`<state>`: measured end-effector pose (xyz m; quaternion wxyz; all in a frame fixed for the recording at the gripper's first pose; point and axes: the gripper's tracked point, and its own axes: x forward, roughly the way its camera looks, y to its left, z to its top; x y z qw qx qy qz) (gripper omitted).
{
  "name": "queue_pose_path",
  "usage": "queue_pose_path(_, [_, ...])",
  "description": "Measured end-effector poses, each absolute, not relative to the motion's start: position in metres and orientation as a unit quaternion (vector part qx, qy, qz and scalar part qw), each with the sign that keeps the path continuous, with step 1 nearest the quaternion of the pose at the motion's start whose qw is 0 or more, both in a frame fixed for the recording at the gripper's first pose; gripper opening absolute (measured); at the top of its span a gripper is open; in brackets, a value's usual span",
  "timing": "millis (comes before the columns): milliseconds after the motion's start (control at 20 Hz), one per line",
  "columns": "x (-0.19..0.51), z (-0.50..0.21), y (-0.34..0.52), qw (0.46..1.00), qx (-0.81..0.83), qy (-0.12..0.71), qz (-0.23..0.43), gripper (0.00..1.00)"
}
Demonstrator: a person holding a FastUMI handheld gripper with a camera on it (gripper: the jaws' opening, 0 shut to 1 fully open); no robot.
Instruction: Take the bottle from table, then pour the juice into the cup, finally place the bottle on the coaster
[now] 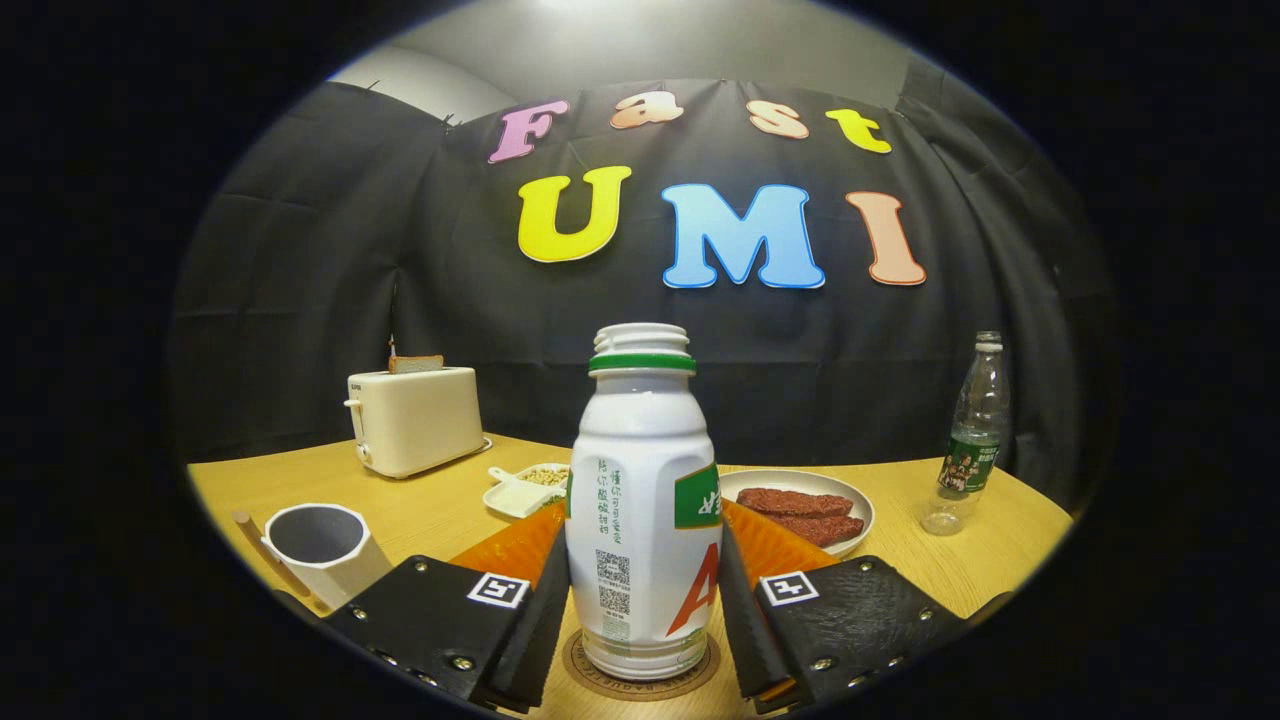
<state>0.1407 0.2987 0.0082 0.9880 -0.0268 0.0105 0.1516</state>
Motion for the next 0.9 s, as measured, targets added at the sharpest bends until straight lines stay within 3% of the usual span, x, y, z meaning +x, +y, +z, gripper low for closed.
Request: queue_pose_path(900, [0.126, -0.003, 0.294, 0.987, -0.045, 0.022, 0.151, 0.78])
